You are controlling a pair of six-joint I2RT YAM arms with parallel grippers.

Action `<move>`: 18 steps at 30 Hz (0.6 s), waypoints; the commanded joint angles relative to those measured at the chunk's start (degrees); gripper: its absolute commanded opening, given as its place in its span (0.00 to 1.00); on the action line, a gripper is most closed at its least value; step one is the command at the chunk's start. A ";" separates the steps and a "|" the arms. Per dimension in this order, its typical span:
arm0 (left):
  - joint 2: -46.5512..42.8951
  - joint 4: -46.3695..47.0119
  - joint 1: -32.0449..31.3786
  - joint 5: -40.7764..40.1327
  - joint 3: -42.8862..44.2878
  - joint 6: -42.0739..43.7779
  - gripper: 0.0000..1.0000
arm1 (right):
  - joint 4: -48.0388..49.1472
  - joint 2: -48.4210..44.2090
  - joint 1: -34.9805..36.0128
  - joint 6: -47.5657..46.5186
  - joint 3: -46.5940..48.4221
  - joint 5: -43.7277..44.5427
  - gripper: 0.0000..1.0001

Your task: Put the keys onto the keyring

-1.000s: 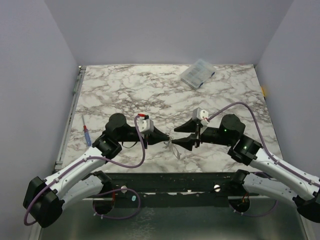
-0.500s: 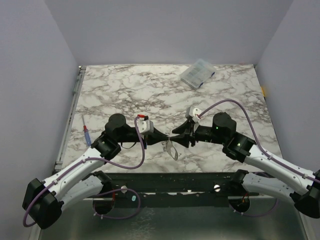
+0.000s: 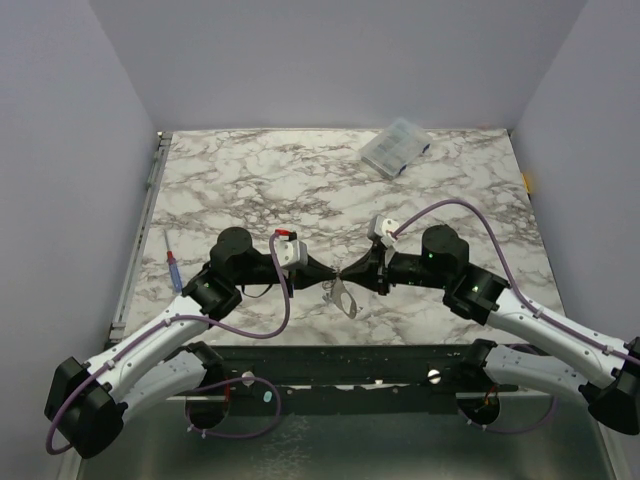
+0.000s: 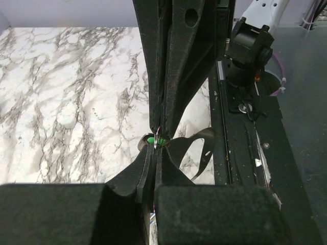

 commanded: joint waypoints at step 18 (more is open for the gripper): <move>-2.59 -0.84 -0.08 -1.05 2.77 1.47 0.00 | 2.77 -3.15 0.25 1.91 -2.42 1.74 0.01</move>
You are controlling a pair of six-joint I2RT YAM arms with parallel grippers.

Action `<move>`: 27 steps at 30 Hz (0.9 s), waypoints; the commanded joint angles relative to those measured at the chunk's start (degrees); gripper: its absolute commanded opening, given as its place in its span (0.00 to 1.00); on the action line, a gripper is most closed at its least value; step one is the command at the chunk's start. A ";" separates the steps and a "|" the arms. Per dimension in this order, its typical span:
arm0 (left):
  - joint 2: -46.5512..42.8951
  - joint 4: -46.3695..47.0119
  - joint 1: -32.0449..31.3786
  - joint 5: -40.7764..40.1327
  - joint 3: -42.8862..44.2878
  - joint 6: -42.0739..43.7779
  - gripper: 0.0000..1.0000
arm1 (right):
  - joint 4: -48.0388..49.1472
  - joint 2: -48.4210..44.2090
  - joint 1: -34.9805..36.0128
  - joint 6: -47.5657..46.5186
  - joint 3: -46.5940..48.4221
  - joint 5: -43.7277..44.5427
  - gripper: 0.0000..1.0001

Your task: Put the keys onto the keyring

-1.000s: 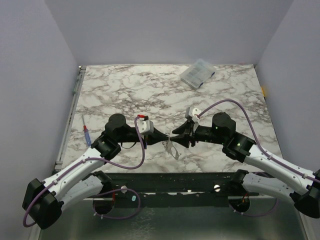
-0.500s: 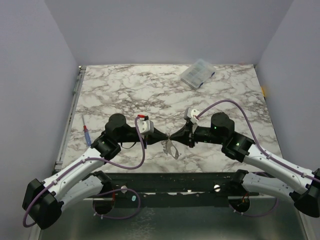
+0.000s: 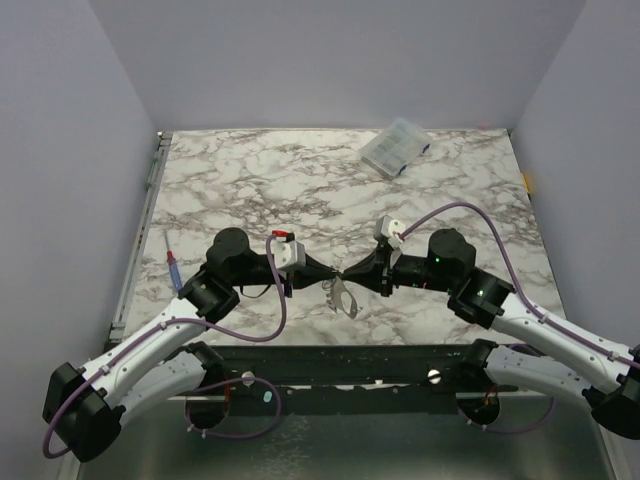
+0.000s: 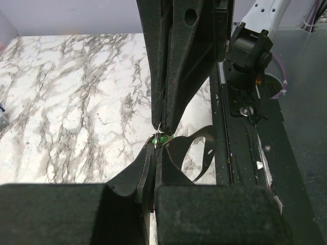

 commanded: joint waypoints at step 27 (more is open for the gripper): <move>-1.86 1.55 -0.10 3.49 1.29 0.12 0.00 | 9.82 -2.66 0.21 -4.07 -2.76 -2.79 0.48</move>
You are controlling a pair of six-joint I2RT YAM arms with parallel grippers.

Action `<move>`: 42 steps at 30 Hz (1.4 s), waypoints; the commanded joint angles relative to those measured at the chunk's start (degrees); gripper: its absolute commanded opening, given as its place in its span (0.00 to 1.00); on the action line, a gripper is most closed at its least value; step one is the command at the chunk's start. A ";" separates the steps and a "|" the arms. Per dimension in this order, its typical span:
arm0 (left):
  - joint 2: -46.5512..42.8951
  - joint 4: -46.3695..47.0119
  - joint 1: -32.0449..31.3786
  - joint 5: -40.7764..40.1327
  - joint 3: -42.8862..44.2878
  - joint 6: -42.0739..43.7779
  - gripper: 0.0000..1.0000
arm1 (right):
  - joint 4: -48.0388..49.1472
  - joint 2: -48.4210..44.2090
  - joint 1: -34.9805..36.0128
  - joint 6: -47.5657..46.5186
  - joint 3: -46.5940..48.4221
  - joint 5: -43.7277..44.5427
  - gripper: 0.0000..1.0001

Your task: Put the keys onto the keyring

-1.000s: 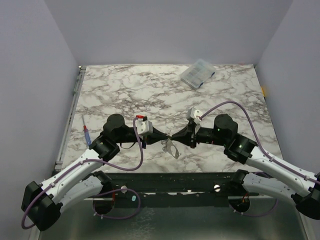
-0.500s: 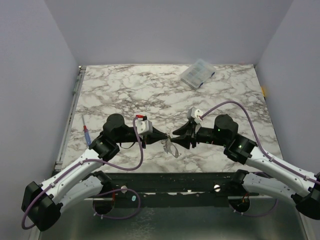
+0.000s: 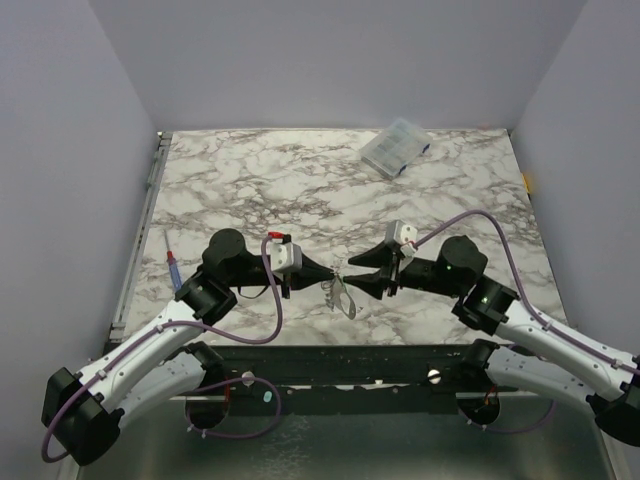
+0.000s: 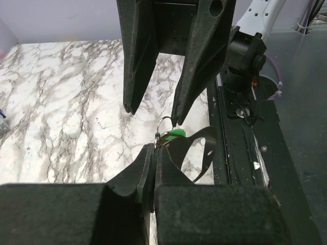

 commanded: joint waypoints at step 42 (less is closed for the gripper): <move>-1.66 1.78 -0.03 3.66 1.14 0.26 0.00 | 3.87 6.47 -0.41 1.24 4.40 -1.69 0.27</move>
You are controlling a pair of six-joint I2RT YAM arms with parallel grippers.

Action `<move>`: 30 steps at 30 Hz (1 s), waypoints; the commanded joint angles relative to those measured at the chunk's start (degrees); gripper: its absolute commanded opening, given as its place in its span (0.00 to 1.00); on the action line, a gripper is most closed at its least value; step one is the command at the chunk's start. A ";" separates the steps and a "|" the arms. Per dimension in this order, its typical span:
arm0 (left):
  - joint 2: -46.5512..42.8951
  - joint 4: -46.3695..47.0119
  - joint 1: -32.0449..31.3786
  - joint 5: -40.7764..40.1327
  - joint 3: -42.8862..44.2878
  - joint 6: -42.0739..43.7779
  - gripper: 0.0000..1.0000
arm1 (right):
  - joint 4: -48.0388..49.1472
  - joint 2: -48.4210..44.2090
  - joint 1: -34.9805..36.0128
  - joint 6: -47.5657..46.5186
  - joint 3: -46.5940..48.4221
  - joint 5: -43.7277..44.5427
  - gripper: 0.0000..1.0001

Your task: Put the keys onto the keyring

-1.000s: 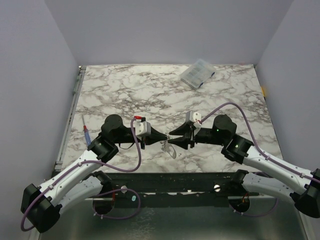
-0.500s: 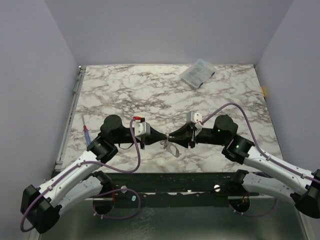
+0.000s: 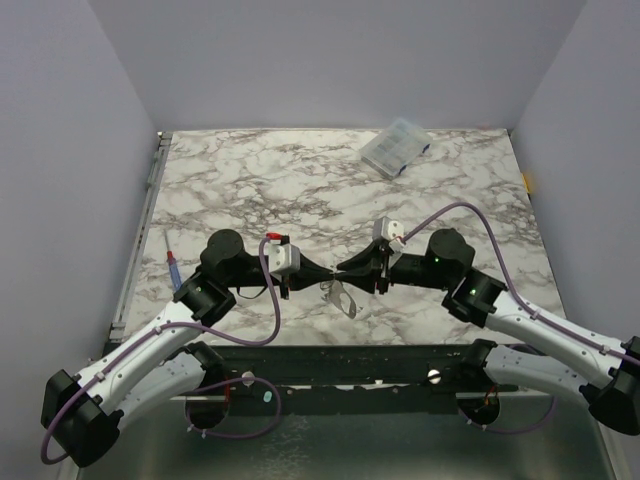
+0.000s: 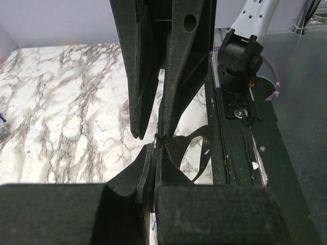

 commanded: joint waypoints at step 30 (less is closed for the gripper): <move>-2.66 0.83 -0.12 -1.82 0.04 1.54 0.36 | -4.98 3.26 -0.60 -2.39 3.49 2.74 0.01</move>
